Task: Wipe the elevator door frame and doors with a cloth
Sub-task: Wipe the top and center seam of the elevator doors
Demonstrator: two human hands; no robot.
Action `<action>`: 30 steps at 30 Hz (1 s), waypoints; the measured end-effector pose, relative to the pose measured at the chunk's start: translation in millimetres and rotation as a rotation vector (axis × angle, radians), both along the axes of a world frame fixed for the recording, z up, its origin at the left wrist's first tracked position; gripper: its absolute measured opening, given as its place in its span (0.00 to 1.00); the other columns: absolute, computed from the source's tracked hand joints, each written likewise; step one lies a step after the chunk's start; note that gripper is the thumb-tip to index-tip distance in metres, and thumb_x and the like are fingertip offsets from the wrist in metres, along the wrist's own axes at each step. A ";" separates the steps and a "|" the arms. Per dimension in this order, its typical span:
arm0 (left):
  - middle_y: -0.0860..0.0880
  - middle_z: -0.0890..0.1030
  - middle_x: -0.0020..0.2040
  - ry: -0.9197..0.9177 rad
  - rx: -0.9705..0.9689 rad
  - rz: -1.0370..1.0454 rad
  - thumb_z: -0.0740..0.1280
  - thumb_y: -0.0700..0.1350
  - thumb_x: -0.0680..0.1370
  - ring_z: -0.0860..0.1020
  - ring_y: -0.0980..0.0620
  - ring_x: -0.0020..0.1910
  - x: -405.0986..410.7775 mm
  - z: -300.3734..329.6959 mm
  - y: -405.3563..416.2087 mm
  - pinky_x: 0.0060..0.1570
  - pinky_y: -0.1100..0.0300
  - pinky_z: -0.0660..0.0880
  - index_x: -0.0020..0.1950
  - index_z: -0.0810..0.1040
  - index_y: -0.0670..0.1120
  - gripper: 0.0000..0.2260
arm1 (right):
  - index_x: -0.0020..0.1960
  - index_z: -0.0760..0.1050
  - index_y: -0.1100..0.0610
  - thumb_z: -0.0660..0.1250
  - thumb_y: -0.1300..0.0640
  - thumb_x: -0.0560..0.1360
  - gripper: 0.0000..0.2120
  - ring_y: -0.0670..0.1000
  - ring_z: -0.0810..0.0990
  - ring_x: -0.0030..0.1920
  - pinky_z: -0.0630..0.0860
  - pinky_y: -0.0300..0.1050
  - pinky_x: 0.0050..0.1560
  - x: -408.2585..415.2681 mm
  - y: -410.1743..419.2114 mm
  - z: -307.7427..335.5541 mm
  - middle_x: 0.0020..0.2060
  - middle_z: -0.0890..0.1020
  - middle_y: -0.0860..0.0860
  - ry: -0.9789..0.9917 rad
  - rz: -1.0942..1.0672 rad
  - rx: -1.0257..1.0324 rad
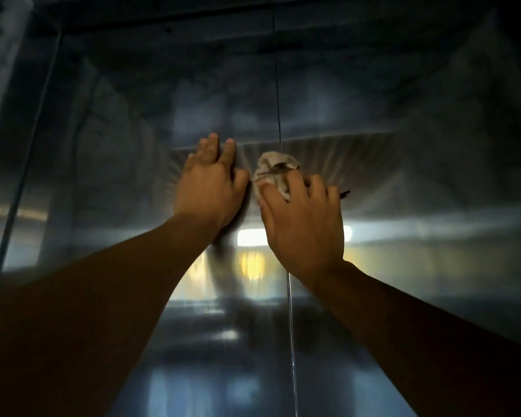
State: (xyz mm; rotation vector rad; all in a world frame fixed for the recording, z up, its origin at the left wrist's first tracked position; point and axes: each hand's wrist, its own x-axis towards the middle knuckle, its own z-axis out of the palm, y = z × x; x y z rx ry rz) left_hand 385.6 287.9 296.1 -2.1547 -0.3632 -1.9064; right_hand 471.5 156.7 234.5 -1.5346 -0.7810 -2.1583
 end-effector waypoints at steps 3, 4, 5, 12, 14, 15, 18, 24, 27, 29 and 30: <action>0.43 0.57 0.79 0.013 0.035 -0.014 0.49 0.55 0.79 0.55 0.44 0.78 4.4 -28.1 5.3 0.76 0.46 0.51 0.78 0.58 0.49 0.28 | 0.63 0.72 0.52 0.60 0.47 0.78 0.16 0.59 0.72 0.49 0.67 0.53 0.49 5.0 2.6 -23.9 0.55 0.77 0.56 -0.011 -0.002 -0.017; 0.43 0.55 0.79 0.024 0.044 -0.014 0.49 0.56 0.79 0.53 0.44 0.78 3.9 -37.1 8.1 0.76 0.48 0.49 0.78 0.57 0.49 0.28 | 0.63 0.72 0.52 0.60 0.47 0.78 0.16 0.59 0.72 0.50 0.67 0.53 0.50 5.2 3.0 -28.3 0.55 0.77 0.57 -0.002 -0.005 -0.021; 0.43 0.55 0.80 0.032 0.053 -0.013 0.48 0.56 0.79 0.53 0.45 0.78 2.6 -42.6 10.8 0.76 0.48 0.47 0.79 0.56 0.50 0.28 | 0.63 0.71 0.52 0.59 0.47 0.78 0.16 0.59 0.72 0.50 0.67 0.53 0.50 4.5 3.0 -30.1 0.55 0.77 0.57 0.006 -0.011 -0.023; 0.40 0.50 0.80 0.116 0.091 0.051 0.47 0.59 0.78 0.49 0.42 0.79 -3.0 -74.2 5.3 0.76 0.44 0.48 0.80 0.51 0.48 0.31 | 0.64 0.67 0.50 0.57 0.48 0.79 0.15 0.61 0.71 0.50 0.66 0.55 0.48 1.7 5.8 -60.4 0.54 0.76 0.58 0.057 -0.002 0.018; 0.37 0.50 0.79 0.140 0.117 0.080 0.48 0.58 0.79 0.48 0.39 0.78 -3.0 -96.1 5.2 0.76 0.43 0.50 0.79 0.50 0.45 0.31 | 0.64 0.67 0.49 0.58 0.49 0.79 0.15 0.61 0.71 0.49 0.66 0.55 0.47 0.0 5.8 -77.8 0.53 0.76 0.58 0.060 -0.021 0.015; 0.36 0.50 0.79 0.143 0.123 0.082 0.48 0.57 0.79 0.48 0.39 0.78 -4.7 -107.7 6.8 0.76 0.42 0.51 0.79 0.51 0.45 0.31 | 0.65 0.68 0.49 0.58 0.49 0.79 0.15 0.61 0.72 0.49 0.65 0.55 0.47 -1.7 6.4 -87.8 0.53 0.76 0.57 0.054 -0.036 0.004; 0.35 0.53 0.78 0.125 0.140 0.055 0.51 0.55 0.78 0.51 0.37 0.78 -5.9 -131.4 9.1 0.75 0.42 0.52 0.78 0.54 0.43 0.31 | 0.66 0.70 0.48 0.60 0.49 0.79 0.16 0.61 0.72 0.49 0.65 0.54 0.47 -3.5 4.3 -107.8 0.53 0.76 0.57 0.039 -0.044 -0.017; 0.35 0.56 0.78 0.083 0.197 -0.022 0.56 0.55 0.76 0.52 0.37 0.78 -3.4 -188.5 15.8 0.75 0.40 0.52 0.77 0.59 0.41 0.31 | 0.67 0.71 0.49 0.62 0.51 0.78 0.17 0.61 0.72 0.50 0.66 0.55 0.47 -6.4 2.0 -147.1 0.54 0.76 0.58 0.024 -0.060 -0.040; 0.34 0.57 0.77 0.067 0.217 -0.047 0.56 0.53 0.76 0.52 0.37 0.78 -0.8 -213.7 17.1 0.75 0.39 0.51 0.76 0.59 0.40 0.31 | 0.66 0.71 0.49 0.62 0.51 0.78 0.17 0.61 0.72 0.50 0.65 0.55 0.47 -6.3 0.6 -153.9 0.54 0.76 0.58 0.047 -0.084 -0.051; 0.35 0.56 0.78 0.050 0.202 -0.074 0.57 0.52 0.76 0.52 0.37 0.78 1.3 -224.4 15.2 0.75 0.40 0.49 0.77 0.59 0.40 0.31 | 0.66 0.71 0.50 0.62 0.51 0.77 0.17 0.61 0.72 0.50 0.66 0.55 0.47 -6.9 0.0 -157.3 0.54 0.77 0.59 0.058 -0.080 -0.046; 0.35 0.56 0.78 0.045 0.191 -0.082 0.57 0.52 0.76 0.51 0.37 0.78 2.8 -231.6 14.0 0.75 0.40 0.49 0.77 0.58 0.40 0.31 | 0.66 0.69 0.50 0.62 0.51 0.77 0.18 0.61 0.73 0.50 0.66 0.55 0.48 -7.0 0.0 -162.9 0.54 0.77 0.59 0.065 -0.078 -0.044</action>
